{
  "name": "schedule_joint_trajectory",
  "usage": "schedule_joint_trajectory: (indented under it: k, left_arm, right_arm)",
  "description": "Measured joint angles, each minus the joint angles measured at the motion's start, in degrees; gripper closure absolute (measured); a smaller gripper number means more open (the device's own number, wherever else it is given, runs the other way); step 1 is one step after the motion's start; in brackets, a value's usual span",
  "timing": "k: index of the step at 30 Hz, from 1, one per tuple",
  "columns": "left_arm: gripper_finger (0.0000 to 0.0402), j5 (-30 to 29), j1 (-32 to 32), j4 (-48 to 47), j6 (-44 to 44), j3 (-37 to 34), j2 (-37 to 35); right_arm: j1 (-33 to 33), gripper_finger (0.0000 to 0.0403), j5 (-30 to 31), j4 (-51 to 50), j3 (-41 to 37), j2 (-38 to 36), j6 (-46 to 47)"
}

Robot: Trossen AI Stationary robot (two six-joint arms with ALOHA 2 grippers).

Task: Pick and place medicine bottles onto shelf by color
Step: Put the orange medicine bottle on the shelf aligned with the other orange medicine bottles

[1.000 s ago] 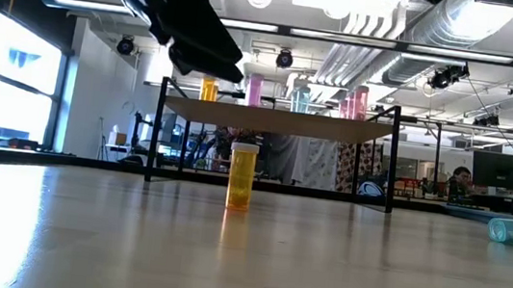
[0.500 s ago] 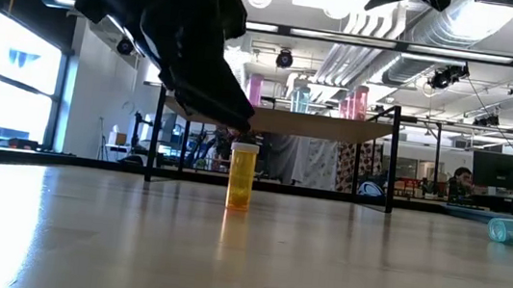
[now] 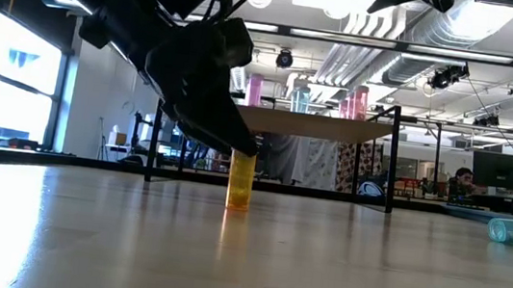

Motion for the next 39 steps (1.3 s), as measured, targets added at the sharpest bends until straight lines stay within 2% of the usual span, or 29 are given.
schedule_joint_trajectory:
  k: [8, 25, 33, 39]
  left_arm:
    - [0.0177, -0.13, 0.00, 0.90, -1.38, -0.04, 1.57]
    - [0.0273, -0.36, 0.01, 1.40, -1.37, -0.05, 1.52]
    - [0.0278, 0.48, 0.02, 2.08, -2.76, -0.06, 1.02]
    - [0.0279, 0.50, 0.95, -1.51, -2.91, -0.07, -3.00]
  right_arm:
    - [0.00, 0.0249, -0.02, -0.95, 0.00, 0.00, 0.02]
    - [0.02, 0.0249, 0.00, -1.76, 0.00, 0.00, 0.01]
    - [0.02, 0.0249, 0.00, -1.95, 0.00, 0.00, 0.00]
    - [0.02, 0.0249, 0.00, -2.42, 0.00, 0.00, -0.30]
